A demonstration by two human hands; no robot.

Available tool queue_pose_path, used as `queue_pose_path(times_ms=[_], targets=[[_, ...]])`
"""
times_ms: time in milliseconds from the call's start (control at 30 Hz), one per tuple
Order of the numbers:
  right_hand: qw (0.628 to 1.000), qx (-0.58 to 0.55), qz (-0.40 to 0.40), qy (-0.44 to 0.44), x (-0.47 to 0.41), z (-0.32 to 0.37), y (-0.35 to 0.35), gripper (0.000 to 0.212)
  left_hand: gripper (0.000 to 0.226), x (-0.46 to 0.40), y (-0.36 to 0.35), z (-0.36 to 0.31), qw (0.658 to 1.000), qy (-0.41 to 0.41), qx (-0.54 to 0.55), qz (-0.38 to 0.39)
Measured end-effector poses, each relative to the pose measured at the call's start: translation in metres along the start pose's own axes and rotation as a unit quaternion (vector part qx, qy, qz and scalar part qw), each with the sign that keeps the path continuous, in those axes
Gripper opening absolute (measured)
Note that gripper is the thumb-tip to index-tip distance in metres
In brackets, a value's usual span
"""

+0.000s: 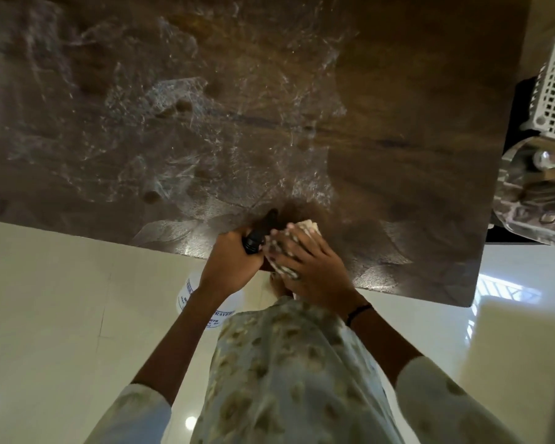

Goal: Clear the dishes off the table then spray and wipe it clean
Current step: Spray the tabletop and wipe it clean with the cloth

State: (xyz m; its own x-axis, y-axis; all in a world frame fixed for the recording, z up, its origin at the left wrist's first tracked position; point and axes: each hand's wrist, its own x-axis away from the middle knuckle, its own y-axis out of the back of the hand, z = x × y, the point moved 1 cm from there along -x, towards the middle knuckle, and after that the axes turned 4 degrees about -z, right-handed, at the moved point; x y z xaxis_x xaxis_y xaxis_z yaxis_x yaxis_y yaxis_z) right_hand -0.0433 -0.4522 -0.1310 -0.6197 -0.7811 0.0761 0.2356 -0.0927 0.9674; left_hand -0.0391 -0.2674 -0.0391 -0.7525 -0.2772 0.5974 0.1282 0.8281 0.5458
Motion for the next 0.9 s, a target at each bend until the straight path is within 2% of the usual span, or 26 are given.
queue_pose_path(times_ms=[67, 133, 200, 267, 400, 567, 667, 900], targets=[[0.998, 0.012, 0.012, -0.061, 0.023, -0.027, 0.005, 0.059, 0.02, -0.004, -0.007, -0.009, 1.0, 0.002, -0.011, 0.027], [0.991, 0.001, -0.005, -0.135, 0.035, -0.049, 0.013, 0.059, 0.017, -0.009, -0.015, -0.019, 0.998, -0.004, -0.021, 0.052], [0.986, -0.014, -0.02, -0.165, 0.036, -0.058, 0.019, 0.059, 0.02, -0.015, -0.022, -0.027, 0.997, -0.006, -0.017, 0.068], [0.987, -0.009, -0.017, -0.16, 0.035, -0.06, 0.019, 0.058, 0.024, -0.02, -0.029, -0.036, 0.997, 0.0, -0.019, 0.08], [0.987, -0.011, -0.024, -0.155, 0.036, -0.06, 0.019, 0.059, 0.007, -0.025, -0.036, -0.043, 0.996, 0.021, -0.039, 0.083], [0.99, -0.002, -0.007, -0.139, 0.037, -0.066, 0.019, 0.061, 0.02, -0.03, -0.032, -0.039, 0.997, 0.011, -0.039, 0.064], [0.992, 0.004, 0.004, -0.124, 0.035, -0.077, 0.022, 0.06, 0.009, -0.032, -0.025, -0.036, 0.998, 0.026, -0.034, 0.041], [0.981, -0.012, -0.015, -0.194, -0.031, -0.094, 0.033, 0.061, 0.016, -0.037, -0.012, -0.022, 0.999, 0.028, -0.021, 0.018]])
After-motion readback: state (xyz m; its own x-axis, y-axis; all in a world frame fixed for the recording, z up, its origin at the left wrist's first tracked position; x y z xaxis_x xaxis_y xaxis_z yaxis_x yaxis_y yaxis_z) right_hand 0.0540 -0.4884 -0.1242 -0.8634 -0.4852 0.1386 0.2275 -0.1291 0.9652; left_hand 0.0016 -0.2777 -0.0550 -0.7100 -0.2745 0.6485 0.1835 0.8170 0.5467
